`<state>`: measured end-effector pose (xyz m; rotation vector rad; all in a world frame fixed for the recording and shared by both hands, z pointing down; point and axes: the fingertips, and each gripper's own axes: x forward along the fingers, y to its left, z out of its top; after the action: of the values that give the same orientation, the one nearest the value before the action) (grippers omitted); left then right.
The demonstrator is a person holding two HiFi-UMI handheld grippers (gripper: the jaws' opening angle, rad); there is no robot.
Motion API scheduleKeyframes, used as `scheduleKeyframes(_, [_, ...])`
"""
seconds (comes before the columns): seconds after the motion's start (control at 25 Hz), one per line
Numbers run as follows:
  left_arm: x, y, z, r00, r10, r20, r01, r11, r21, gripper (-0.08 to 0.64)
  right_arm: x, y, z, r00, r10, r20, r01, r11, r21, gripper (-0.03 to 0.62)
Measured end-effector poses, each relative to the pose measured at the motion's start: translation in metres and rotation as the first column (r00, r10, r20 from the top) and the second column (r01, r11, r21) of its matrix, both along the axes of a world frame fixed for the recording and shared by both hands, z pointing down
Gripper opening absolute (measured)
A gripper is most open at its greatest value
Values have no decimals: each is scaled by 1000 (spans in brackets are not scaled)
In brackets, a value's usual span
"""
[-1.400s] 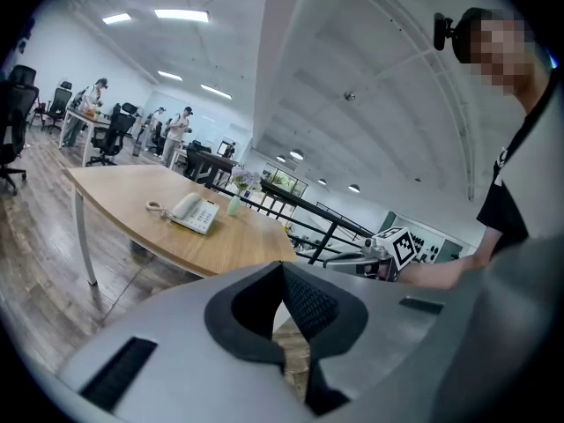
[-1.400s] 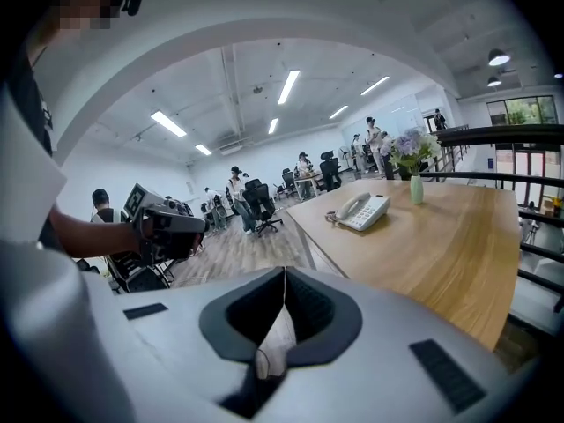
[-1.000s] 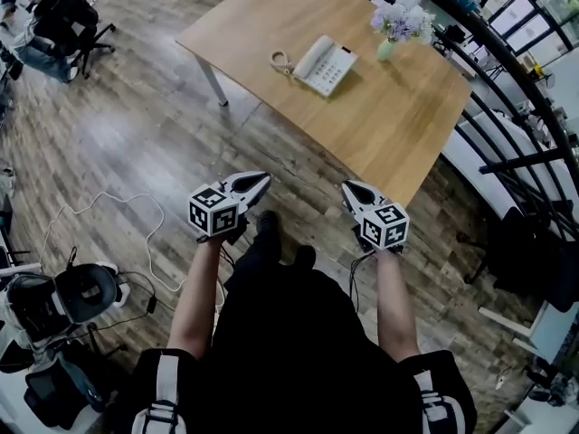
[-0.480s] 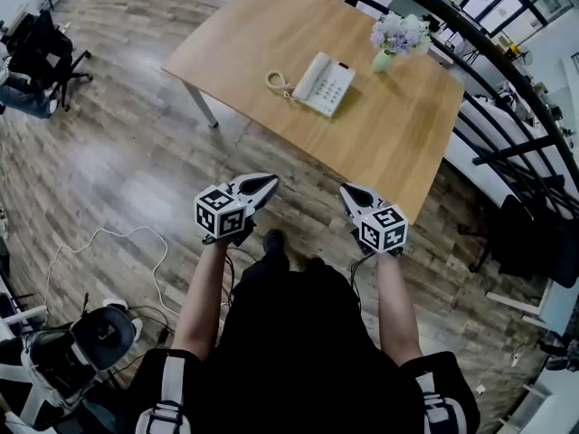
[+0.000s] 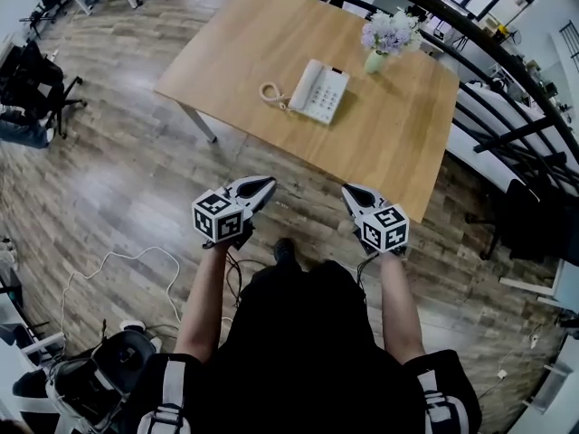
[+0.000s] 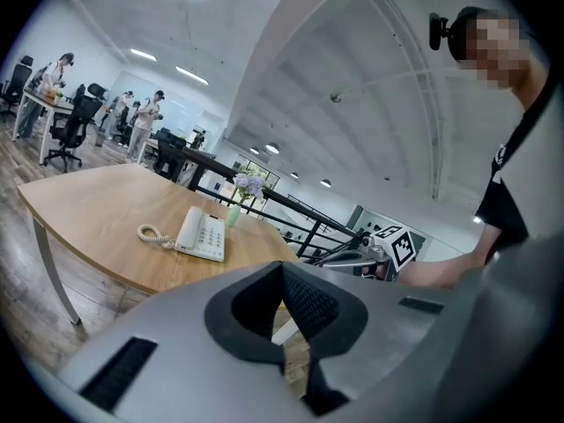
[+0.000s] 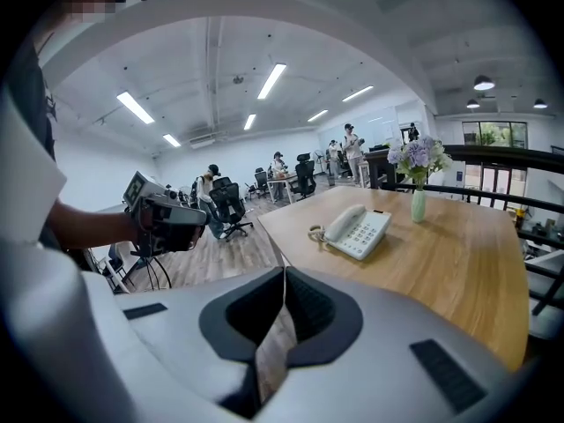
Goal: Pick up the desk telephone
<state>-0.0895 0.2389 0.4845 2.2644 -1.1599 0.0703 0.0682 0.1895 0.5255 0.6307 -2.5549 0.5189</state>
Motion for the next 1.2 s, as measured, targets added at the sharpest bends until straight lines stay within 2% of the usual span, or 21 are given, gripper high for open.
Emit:
scheduleKeyframes(0.2, [2,-10,1,999,44,20,-44,999,-14,21,2,-12,4,999,34,4,-34,999,-9,25])
scheduleKeyframes(0.32, [-2,-18,-2,998,61,24,-60,998,-16,21,1,-23,1,997,72,40,-70,997,-29,25])
scheduleKeyframes(0.48, [-15,-32,-8,999,48,-7,-48,999,-17,21,-1,-41,-3,989,122,81,-119,992,-46,25])
scheduleKeyframes(0.92, [-22,-75,9,998,59,30,-57,996,-76,21,-3,-88,20,991,124,56,-119,989,-85,25])
scheduleKeyframes(1.2, [-24,-120,7,1000,7,22,-5,997,-83,21,-16,-142,23,995,78,62,-72,993,-98,25])
